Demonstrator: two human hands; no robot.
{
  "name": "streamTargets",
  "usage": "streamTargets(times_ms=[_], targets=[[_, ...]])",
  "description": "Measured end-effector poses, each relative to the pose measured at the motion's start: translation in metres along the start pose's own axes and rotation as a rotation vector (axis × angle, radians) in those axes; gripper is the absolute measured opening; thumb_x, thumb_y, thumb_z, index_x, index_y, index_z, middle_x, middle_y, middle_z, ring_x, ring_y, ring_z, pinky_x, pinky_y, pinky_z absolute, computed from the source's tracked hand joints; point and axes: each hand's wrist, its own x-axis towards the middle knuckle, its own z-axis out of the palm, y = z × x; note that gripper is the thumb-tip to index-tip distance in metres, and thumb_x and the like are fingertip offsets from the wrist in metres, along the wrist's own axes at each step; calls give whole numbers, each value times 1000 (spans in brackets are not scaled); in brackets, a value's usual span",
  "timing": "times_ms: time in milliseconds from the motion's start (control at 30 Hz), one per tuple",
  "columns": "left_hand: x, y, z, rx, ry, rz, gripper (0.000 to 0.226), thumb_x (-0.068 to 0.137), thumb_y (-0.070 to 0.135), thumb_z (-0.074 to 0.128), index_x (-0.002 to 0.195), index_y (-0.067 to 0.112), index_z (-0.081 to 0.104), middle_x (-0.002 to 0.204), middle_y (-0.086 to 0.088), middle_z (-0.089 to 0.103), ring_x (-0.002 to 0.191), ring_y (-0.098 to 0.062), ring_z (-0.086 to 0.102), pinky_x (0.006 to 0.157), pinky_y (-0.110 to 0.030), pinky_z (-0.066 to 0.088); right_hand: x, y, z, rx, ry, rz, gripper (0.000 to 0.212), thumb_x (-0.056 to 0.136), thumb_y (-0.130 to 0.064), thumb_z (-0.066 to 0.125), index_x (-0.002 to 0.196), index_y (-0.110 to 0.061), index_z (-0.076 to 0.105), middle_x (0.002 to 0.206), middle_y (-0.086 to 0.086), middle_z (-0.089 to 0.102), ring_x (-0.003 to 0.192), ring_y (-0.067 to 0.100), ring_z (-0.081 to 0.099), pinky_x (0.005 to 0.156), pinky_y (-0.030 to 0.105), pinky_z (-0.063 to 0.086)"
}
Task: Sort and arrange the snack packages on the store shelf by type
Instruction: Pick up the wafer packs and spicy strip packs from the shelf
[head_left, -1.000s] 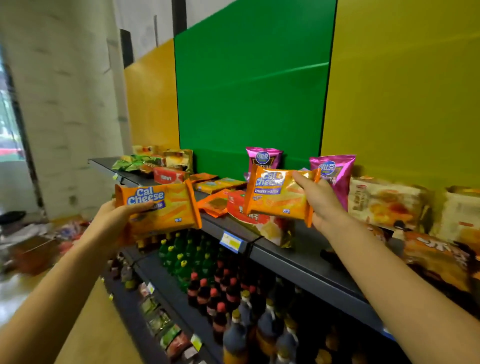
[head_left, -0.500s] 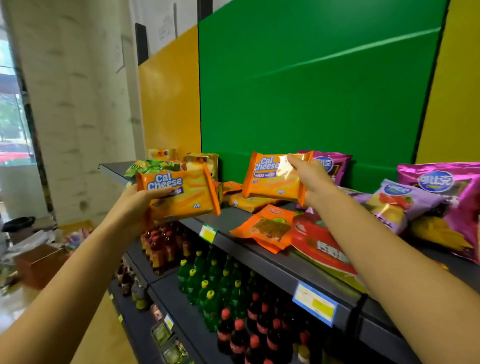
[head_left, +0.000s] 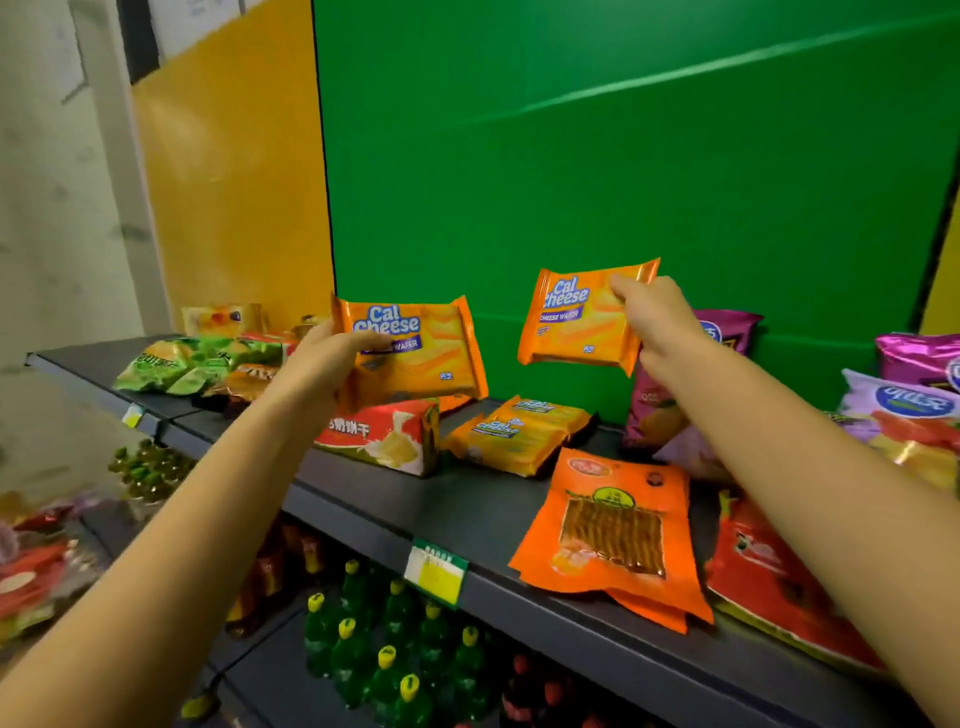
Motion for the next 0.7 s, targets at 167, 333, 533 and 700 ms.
streamTargets(times_ms=[167,333,533,700], targets=[[65,-10,20,22,-252,-30,12,87,2,58,82,13,58,50,3,68,37,-9,62,35,-26,52,19,10,7,7,122,-108,29,90,-13,53,117,-5,49,82,9,58,42,2,60,38,18,48],[113,-26,39,132,-542,-48,11,87,-1,55,85,8,59,50,4,69,40,-8,63,40,-24,54,21,22,19,-32,219,-199,14,90,-17,55,103,-14,50,88,3,59,72,14,61,61,26,55],[145,-50,67,298,-761,-187,14,89,3,55,76,6,57,44,0,66,35,-9,60,36,-21,51,17,43,31,-73,310,-182,15,94,-27,50,106,-19,50,110,8,62,93,22,62,81,39,53],[166,-67,77,681,-826,-101,18,85,23,65,78,12,53,71,-7,63,60,-19,57,58,-27,48,33,67,38,-125,325,-43,37,94,-32,47,123,-8,49,121,15,62,100,28,65,82,43,56]])
